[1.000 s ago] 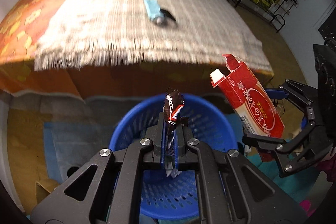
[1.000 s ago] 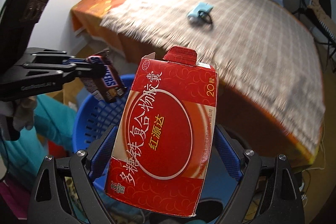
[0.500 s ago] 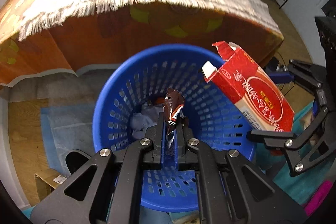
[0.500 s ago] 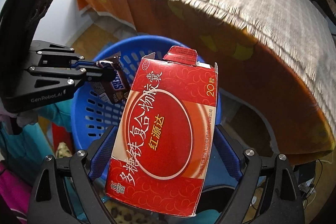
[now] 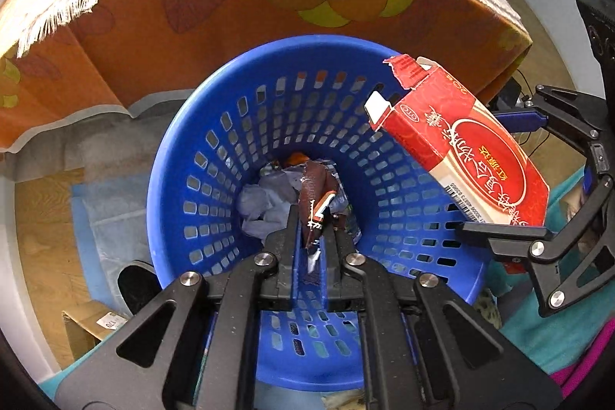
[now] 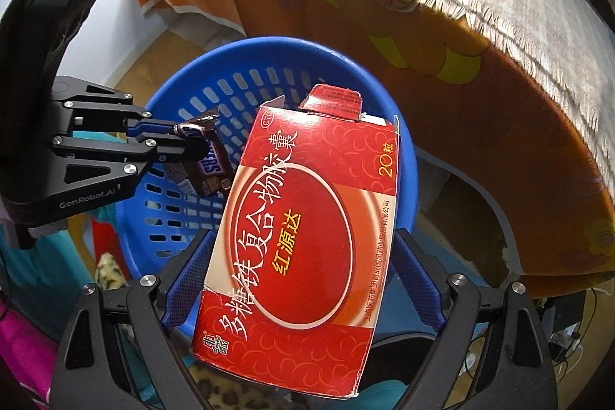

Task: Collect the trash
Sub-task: 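Open both tools to drop the wrapper and red box into the basket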

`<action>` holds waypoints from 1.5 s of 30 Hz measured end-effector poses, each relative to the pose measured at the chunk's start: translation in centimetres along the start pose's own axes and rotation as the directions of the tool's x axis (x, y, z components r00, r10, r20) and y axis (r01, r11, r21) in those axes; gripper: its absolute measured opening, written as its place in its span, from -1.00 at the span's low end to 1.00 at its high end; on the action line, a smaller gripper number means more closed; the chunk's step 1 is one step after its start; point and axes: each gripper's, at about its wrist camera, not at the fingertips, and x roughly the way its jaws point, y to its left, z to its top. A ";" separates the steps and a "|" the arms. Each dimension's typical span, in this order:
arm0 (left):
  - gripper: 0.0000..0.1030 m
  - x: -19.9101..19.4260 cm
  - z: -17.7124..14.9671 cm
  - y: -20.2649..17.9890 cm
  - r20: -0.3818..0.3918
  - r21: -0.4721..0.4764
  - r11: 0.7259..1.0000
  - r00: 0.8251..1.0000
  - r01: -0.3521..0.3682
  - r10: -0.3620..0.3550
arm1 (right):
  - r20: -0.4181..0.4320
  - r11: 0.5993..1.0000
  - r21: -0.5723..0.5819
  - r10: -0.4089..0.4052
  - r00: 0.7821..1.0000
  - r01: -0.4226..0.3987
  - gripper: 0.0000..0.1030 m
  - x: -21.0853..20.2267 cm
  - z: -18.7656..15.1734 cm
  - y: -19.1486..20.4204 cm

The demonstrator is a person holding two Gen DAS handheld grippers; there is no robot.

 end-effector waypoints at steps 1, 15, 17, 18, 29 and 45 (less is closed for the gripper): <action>-0.59 0.1 0.0 0.1 -0.002 -0.001 1.000 1.000 -0.001 0.001 | -0.002 1.000 0.001 -0.001 1.000 0.001 0.77 0.1 0.1 0.0; -0.20 0.2 0.2 0.3 0.004 -0.003 1.000 1.000 -0.028 0.028 | -0.025 0.999 0.030 0.020 0.999 -0.019 0.77 0.8 0.5 -0.5; -0.20 0.1 0.1 0.3 0.008 -0.004 0.999 0.999 -0.032 0.032 | -0.023 0.999 0.036 0.028 0.999 -0.027 0.77 0.8 0.4 -0.7; -0.20 0.1 0.1 0.3 0.009 -0.005 0.999 0.999 -0.032 0.032 | -0.022 0.999 0.039 0.033 0.999 -0.032 0.77 0.7 0.4 -0.9; -0.20 -0.1 0.2 0.7 0.016 -0.019 0.999 0.999 -0.033 0.034 | -0.024 0.989 0.093 0.114 0.993 -0.111 0.78 0.7 0.5 -1.8; -0.20 -0.6 0.3 1.1 0.024 -0.031 0.999 0.999 -0.032 0.032 | -0.007 0.995 0.068 0.076 0.997 -0.076 0.84 -0.5 0.5 -1.7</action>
